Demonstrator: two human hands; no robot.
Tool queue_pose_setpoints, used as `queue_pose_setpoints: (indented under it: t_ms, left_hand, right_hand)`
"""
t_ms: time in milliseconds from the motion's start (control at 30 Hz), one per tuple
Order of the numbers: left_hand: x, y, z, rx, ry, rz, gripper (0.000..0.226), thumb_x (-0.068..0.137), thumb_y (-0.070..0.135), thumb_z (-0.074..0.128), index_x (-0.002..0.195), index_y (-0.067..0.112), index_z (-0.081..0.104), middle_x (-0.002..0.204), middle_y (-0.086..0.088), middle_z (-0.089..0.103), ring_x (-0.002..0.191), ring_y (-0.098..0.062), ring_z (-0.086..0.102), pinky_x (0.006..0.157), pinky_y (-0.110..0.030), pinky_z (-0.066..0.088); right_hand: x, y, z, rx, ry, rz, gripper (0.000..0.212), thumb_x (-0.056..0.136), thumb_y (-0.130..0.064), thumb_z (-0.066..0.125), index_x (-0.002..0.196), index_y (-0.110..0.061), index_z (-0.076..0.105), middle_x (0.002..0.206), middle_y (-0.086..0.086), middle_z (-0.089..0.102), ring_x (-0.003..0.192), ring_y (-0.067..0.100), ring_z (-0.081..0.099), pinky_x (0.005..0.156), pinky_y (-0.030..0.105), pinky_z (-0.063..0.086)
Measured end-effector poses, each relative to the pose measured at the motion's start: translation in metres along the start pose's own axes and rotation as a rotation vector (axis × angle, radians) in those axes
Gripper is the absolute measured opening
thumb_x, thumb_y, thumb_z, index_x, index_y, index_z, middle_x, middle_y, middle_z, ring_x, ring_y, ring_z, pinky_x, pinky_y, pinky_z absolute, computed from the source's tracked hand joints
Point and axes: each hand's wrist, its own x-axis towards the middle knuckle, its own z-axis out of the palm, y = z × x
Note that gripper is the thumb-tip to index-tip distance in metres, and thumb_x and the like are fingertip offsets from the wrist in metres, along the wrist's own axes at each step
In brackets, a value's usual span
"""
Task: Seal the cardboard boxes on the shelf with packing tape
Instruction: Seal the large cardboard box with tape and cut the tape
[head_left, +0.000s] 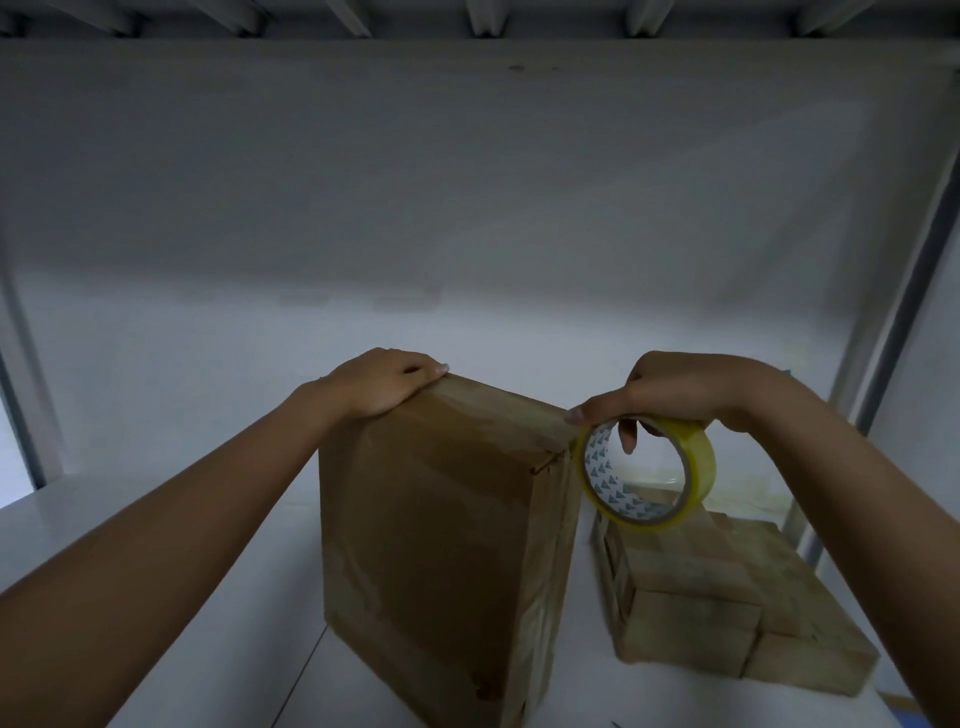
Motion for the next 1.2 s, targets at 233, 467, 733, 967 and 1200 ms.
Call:
queue_pose_setpoints:
  t_ms: [233, 467, 733, 967, 1200]
  left_hand:
    - [-0.037, 0.070, 0.017, 0.048, 0.111, 0.064, 0.051, 0.104, 0.055, 0.025, 0.145, 0.034, 0.047, 0.161, 0.004, 0.028, 0.152, -0.022, 0.010, 0.122, -0.042, 0.006]
    - [-0.071, 0.116, 0.050, 0.220, 0.072, 0.224, 0.092, 0.070, 0.096, 0.018, 0.111, 0.024, 0.058, 0.108, 0.009, 0.062, 0.102, -0.010, 0.054, 0.110, -0.045, 0.035]
    - [-0.066, 0.098, 0.042, 0.201, 0.048, 0.317, 0.054, 0.092, 0.062, 0.049, 0.135, 0.028, 0.049, 0.130, 0.014, 0.056, 0.128, -0.004, 0.045, 0.121, -0.055, -0.003]
    - [-0.092, 0.089, 0.023, -0.249, 0.173, 0.190, 0.074, 0.084, 0.016, 0.076, 0.147, 0.023, 0.038, 0.125, 0.009, 0.050, 0.105, 0.000, 0.048, 0.082, 0.000, 0.038]
    - [-0.116, 0.129, 0.013, -0.505, 0.166, -0.014, 0.093, 0.066, 0.077, 0.048, 0.146, 0.029, 0.033, 0.094, 0.017, 0.063, 0.083, 0.004, 0.058, 0.069, -0.015, 0.046]
  right_hand:
    - [-0.005, -0.003, -0.003, 0.065, 0.044, -0.010, 0.060, 0.068, -0.074, 0.063, 0.061, -0.015, 0.072, 0.045, -0.006, 0.049, 0.048, 0.010, 0.044, 0.060, 0.026, 0.037]
    - [-0.009, -0.001, -0.001, 0.161, 0.055, 0.023, 0.067, 0.070, -0.072, 0.064, 0.073, -0.006, 0.074, 0.053, 0.000, 0.054, 0.046, 0.012, 0.048, 0.058, 0.026, 0.042]
    - [-0.018, -0.003, -0.002, 0.526, 0.103, 0.038, 0.050, 0.075, -0.057, 0.072, 0.077, -0.007, 0.074, 0.057, 0.003, 0.055, 0.049, 0.017, 0.051, 0.050, 0.026, 0.047]
    - [-0.024, -0.019, 0.001, 1.148, -0.044, -0.037, 0.020, 0.086, -0.023, 0.070, 0.096, -0.006, 0.068, 0.063, 0.006, 0.064, 0.047, 0.014, 0.059, 0.047, 0.023, 0.053]
    - [-0.027, -0.045, 0.005, 1.394, -0.173, -0.088, 0.032, 0.090, -0.011, 0.062, 0.117, 0.005, 0.056, 0.103, 0.022, 0.066, 0.080, 0.029, 0.069, 0.067, 0.043, 0.061]
